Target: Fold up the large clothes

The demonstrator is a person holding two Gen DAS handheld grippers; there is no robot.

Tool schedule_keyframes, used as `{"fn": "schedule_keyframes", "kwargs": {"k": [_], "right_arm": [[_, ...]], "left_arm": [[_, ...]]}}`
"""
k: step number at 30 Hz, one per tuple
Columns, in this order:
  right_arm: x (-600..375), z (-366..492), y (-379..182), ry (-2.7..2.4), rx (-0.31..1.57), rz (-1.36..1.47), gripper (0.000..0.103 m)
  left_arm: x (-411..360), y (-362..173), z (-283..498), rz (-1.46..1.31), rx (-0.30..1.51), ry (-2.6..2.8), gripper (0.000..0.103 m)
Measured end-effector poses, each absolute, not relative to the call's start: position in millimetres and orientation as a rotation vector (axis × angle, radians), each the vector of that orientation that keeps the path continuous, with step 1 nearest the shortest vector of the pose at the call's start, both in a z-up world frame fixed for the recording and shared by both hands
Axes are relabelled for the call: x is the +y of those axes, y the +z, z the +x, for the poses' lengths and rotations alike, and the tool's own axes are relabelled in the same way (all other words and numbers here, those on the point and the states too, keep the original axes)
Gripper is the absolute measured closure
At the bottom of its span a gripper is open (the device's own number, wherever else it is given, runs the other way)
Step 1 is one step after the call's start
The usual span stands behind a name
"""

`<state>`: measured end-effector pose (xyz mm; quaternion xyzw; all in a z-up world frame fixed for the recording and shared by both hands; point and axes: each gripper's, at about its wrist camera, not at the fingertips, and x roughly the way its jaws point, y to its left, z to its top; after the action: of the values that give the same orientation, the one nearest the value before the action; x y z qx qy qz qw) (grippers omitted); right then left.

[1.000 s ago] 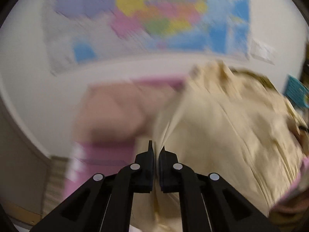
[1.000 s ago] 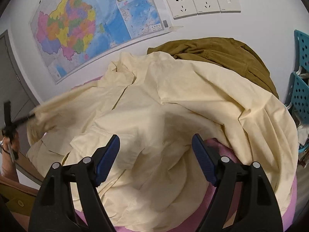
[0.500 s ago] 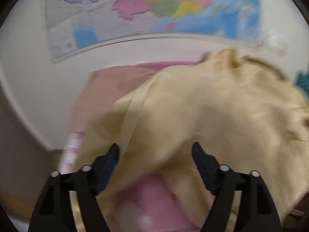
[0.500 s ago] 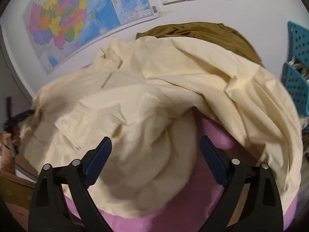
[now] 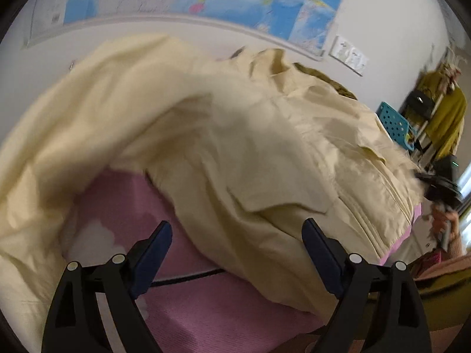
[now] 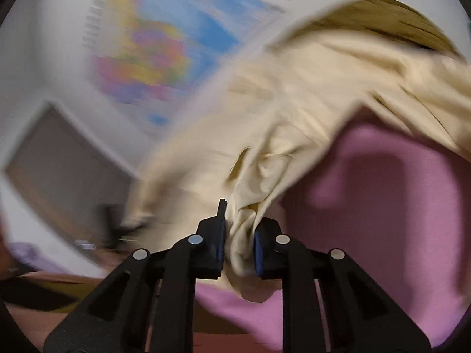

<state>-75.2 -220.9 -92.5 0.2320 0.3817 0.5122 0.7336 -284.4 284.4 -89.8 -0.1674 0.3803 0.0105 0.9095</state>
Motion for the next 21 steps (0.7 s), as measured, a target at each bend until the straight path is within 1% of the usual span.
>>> {"fn": "schedule_keyframes", "kwargs": {"k": [2, 4, 5, 6, 7, 9, 11, 13, 14, 16, 19, 20, 21], "right_arm": [[-229, -81, -92, 1.106, 0.836, 0.524, 0.088], [-232, -76, -111, 0.909, 0.941, 0.38, 0.075], [-234, -75, -118, 0.822, 0.983, 0.319, 0.057], [-236, -76, -117, 0.803, 0.978, 0.299, 0.049], [-241, -78, -109, 0.809, 0.945, 0.287, 0.047], [-247, -82, -85, 0.789, 0.858, 0.226, 0.033], [-254, -81, -60, 0.706, 0.743, 0.123, 0.031], [-258, -65, -48, 0.602, 0.69, 0.061, 0.026], [-258, -51, -47, 0.518, 0.684, 0.001, 0.023], [-253, -25, -55, 0.406, 0.716, -0.11, 0.022], [-248, 17, -77, 0.339, 0.814, -0.174, 0.022], [-247, 34, -86, 0.314, 0.858, -0.194, 0.025], [-241, 42, -92, 0.303, 0.889, -0.204, 0.032]], "left_arm": [[293, -95, -282, -0.378, 0.795, 0.037, 0.017], [302, -98, -276, -0.406, 0.819, 0.039, 0.016], [306, -98, -272, -0.413, 0.822, 0.04, 0.016], [309, -98, -267, -0.429, 0.828, 0.043, 0.016], [312, -97, -264, -0.433, 0.832, 0.042, 0.016], [309, -93, -259, -0.413, 0.828, 0.045, 0.016], [300, -83, -258, -0.354, 0.805, 0.044, 0.016], [294, -74, -260, -0.32, 0.773, 0.028, 0.016], [291, -70, -262, -0.308, 0.756, 0.014, 0.016], [284, -61, -263, -0.28, 0.731, -0.003, 0.016], [273, -50, -258, -0.241, 0.719, -0.015, 0.016], [268, -46, -255, -0.219, 0.714, -0.018, 0.016], [264, -45, -253, -0.206, 0.71, -0.019, 0.016]]}}
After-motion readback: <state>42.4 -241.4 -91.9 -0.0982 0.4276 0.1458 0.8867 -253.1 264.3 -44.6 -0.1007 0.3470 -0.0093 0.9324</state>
